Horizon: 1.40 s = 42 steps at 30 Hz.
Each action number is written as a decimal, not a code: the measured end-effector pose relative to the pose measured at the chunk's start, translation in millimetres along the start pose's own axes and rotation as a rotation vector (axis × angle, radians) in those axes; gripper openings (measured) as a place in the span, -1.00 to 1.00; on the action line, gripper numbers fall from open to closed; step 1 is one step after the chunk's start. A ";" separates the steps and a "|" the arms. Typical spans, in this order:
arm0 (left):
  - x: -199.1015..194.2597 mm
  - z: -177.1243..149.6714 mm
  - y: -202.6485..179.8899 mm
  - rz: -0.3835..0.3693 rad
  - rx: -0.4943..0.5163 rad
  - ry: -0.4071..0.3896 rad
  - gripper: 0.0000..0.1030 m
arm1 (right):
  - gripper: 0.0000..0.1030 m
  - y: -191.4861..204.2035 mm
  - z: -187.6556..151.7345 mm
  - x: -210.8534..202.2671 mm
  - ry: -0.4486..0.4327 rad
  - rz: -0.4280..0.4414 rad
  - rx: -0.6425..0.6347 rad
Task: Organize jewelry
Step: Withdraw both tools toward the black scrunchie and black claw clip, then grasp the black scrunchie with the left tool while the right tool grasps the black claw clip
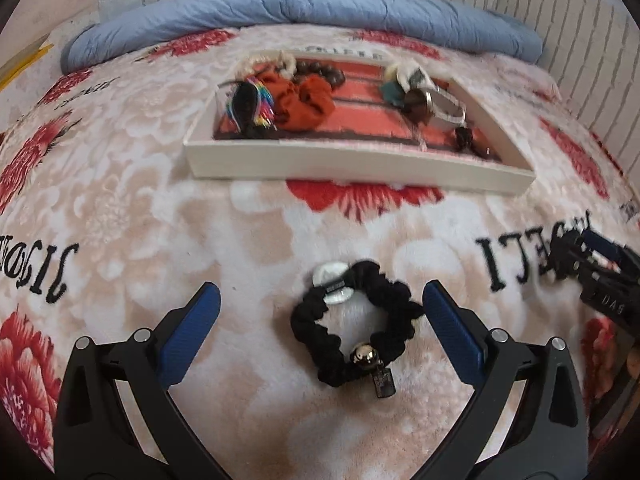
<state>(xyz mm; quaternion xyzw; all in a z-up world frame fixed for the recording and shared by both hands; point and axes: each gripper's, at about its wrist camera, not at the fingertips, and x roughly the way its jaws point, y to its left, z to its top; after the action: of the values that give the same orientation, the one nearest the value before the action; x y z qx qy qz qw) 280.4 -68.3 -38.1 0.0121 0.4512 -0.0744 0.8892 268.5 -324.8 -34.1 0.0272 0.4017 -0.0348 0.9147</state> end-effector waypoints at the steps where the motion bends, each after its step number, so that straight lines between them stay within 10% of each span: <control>1: 1.4 -1.6 -2.8 0.006 0.010 0.006 0.90 | 0.55 -0.2 -0.4 0.8 0.001 0.000 0.002; 11: 8.8 -5.5 -8.9 0.002 0.039 0.036 0.80 | 0.55 -3.3 -2.4 8.2 0.030 0.005 0.018; 25: 3.5 -5.8 0.7 -0.072 -0.003 0.016 -0.52 | -0.03 1.4 -3.5 13.0 0.059 -0.006 0.001; 42: -12.2 10.0 9.3 -0.082 0.007 -0.065 -0.66 | -0.11 -1.3 2.9 -3.2 -0.007 -0.004 0.029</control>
<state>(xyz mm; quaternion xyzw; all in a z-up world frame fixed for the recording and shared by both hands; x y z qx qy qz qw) 282.6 -58.5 -22.8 -0.0055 0.4219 -0.1128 0.8996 268.3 -326.2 -29.8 0.0393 0.3980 -0.0427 0.9156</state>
